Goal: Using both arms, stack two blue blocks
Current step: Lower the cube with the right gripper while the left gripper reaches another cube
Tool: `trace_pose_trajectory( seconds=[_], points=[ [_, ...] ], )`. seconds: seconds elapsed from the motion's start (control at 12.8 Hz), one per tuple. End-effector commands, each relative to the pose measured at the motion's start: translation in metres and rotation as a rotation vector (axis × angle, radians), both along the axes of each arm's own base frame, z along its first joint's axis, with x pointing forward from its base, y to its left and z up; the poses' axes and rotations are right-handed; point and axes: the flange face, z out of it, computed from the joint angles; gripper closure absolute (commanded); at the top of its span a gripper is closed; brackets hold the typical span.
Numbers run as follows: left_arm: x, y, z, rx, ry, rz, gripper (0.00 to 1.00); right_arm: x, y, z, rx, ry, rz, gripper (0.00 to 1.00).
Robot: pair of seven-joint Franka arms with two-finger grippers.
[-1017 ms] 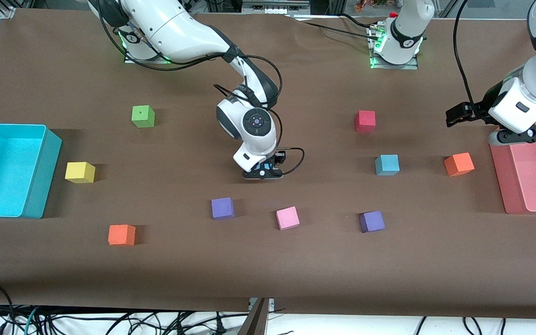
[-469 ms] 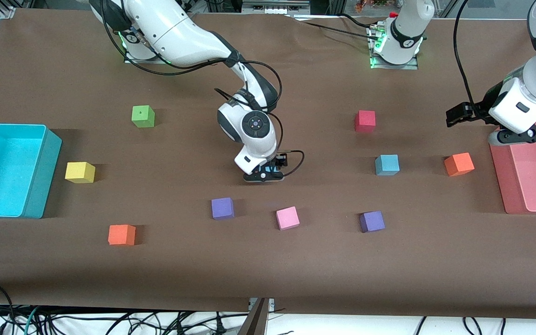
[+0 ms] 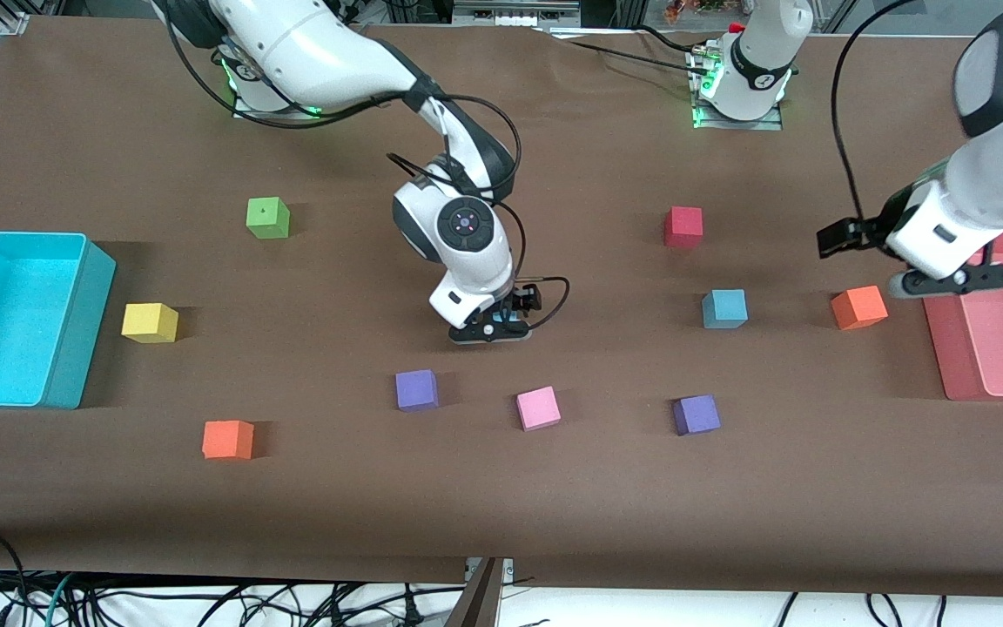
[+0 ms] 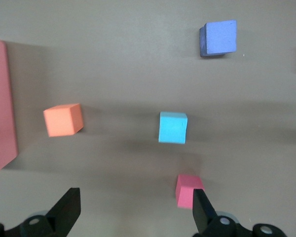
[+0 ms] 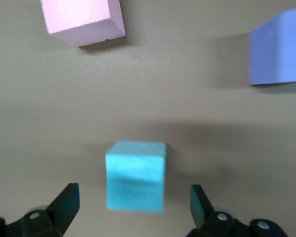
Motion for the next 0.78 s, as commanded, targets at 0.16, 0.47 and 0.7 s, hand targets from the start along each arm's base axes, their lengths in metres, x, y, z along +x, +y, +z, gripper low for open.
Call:
trace_pose_trajectory(
  seconds=[0.16, 0.47, 0.7],
  points=[
    [-0.013, -0.017, -0.101, -0.023, -0.04, -0.024, 0.0, -0.017, -0.065, 0.053, 0.018, 0.057, 0.261, 0.01],
    [-0.038, -0.029, -0.202, -0.034, -0.131, -0.034, 0.0, -0.027, -0.13, 0.042, 0.292, 0.06, 0.411, 0.01],
    [-0.046, -0.047, -0.246, -0.068, -0.128, -0.015, 0.0, -0.04, -0.155, 0.023, 0.483, -0.001, 0.458, 0.01]
  ],
)
